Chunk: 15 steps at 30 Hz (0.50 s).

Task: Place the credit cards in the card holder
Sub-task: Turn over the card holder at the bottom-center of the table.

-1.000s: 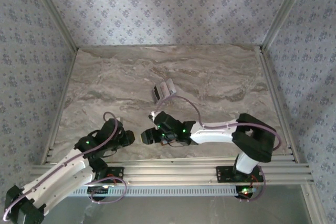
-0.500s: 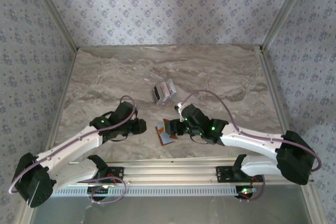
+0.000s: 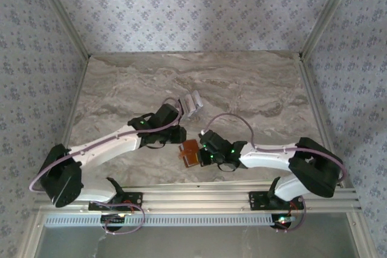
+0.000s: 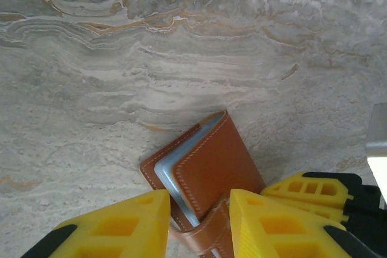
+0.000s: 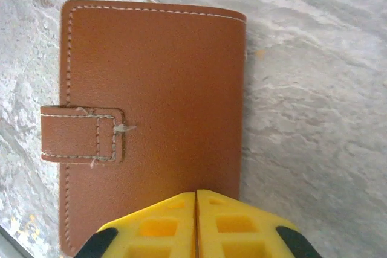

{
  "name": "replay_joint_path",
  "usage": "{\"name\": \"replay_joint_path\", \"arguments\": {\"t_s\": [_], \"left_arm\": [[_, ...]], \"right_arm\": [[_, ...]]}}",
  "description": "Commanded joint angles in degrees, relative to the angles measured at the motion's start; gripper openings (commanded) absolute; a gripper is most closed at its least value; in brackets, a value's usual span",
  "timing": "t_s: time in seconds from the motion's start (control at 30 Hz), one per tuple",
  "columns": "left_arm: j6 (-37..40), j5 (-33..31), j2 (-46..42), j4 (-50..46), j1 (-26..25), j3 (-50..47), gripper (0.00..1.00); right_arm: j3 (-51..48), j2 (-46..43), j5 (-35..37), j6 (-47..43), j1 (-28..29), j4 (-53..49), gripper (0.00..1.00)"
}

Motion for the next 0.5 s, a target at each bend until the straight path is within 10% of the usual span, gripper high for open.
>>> {"name": "replay_joint_path", "arguments": {"t_s": [0.0, 0.47], "left_arm": [[1.31, 0.46, 1.93, 1.0, -0.58, 1.18, 0.29], [0.68, 3.45, 11.2, 8.79, -1.1, -6.21, 0.19]], "right_arm": [[2.19, 1.84, 3.37, -0.69, 0.88, -0.3, 0.26], [2.2, 1.95, 5.28, -0.24, 1.46, -2.45, 0.47]]}}
